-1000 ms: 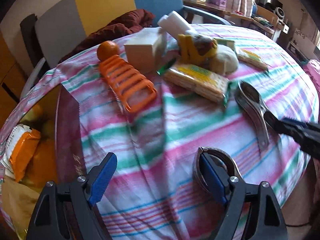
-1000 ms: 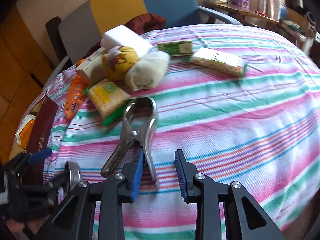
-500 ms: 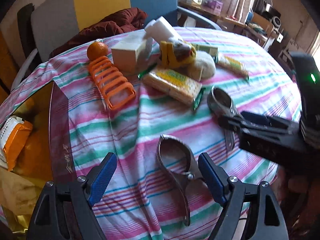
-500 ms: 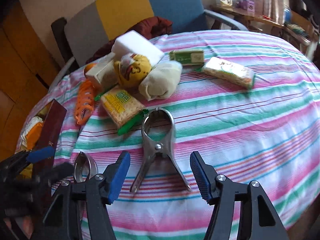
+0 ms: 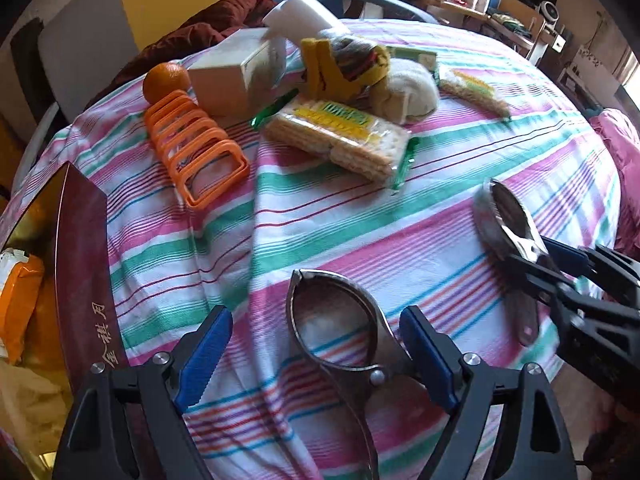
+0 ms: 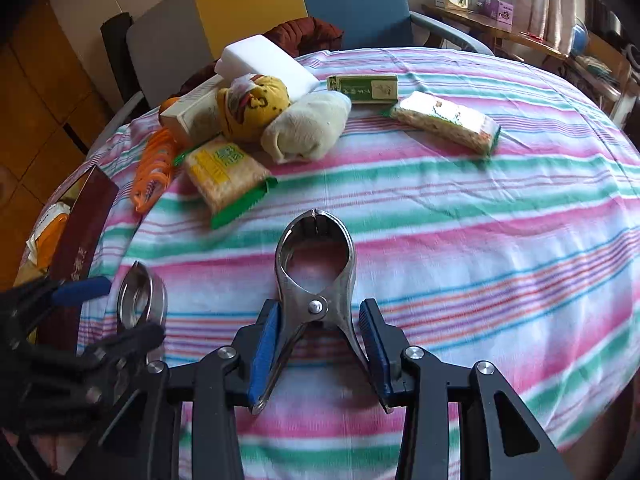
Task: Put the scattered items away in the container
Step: 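Grasp the other silver clip with the left tool while the right tool holds its clip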
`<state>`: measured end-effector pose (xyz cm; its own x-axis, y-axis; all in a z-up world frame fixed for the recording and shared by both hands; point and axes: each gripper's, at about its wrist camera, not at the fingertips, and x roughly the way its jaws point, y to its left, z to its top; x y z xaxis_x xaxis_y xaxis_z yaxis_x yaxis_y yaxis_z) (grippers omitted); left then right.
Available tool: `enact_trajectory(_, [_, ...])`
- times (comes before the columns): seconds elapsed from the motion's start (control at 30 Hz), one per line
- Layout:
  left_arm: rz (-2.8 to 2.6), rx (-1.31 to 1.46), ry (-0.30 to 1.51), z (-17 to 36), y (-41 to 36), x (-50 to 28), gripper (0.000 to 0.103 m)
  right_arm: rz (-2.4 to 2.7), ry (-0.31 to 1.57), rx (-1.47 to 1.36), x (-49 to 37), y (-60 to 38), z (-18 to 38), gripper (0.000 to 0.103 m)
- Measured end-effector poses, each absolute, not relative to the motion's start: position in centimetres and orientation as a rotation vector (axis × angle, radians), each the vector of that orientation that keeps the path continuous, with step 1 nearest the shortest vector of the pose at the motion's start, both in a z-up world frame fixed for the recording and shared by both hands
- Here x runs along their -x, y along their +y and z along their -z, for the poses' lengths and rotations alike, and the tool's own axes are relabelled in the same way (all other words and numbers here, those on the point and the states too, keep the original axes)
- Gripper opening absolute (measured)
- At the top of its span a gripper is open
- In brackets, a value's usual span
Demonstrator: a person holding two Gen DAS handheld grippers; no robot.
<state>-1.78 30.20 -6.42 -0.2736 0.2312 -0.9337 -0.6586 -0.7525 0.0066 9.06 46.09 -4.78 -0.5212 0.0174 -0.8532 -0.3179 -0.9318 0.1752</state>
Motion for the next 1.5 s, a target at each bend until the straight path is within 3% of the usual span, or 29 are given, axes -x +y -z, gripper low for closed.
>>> enact_trajectory(0.17, [-2.086, 1.436, 0.417, 4.9, 28.6, 2.1, 0.086, -2.546, 0.467, 1.424, -10.1, 45.6, 4.8, 0.042])
enact_trajectory(0.4, [-2.089, 1.444, 0.44, 5.9, 28.8, 1.0, 0.086, -2.547, 0.479, 1.409, -10.2, 45.7, 5.0, 0.042])
enact_trajectory(0.5, [-2.085, 1.439, 0.424, 6.3, 29.0, 0.8, 0.079, -2.547, 0.481, 1.407, -10.2, 45.7, 5.0, 0.043])
enact_trajectory(0.73, [-2.078, 1.478, 0.321, 6.7, 28.1, 1.2, 0.083, -2.544, 0.51, 1.395, -10.3, 45.7, 5.1, 0.043])
enact_trajectory(1.13, [-2.074, 1.445, 0.307, 6.3, 27.7, 0.7, 0.081, -2.542, 0.449, 1.365, -10.4, 45.0, 5.1, 0.043])
enact_trajectory(1.23, [-2.092, 1.42, 0.293, 5.9, 27.3, 0.5, 0.07, -2.536, 0.441, 1.361, -10.3, 44.9, 5.1, 0.043])
enact_trajectory(1.33, [-2.108, 1.361, 0.332, 5.1, 27.2, -0.1, 0.046, -2.524, 0.424, 1.359, -10.2, 44.7, 5.0, 0.043])
enact_trajectory(1.5, [-2.094, 1.352, 0.325, 4.7, 26.7, -0.3, 0.042, -2.517, 0.421, 1.371, -9.8, 44.1, 4.7, 0.039])
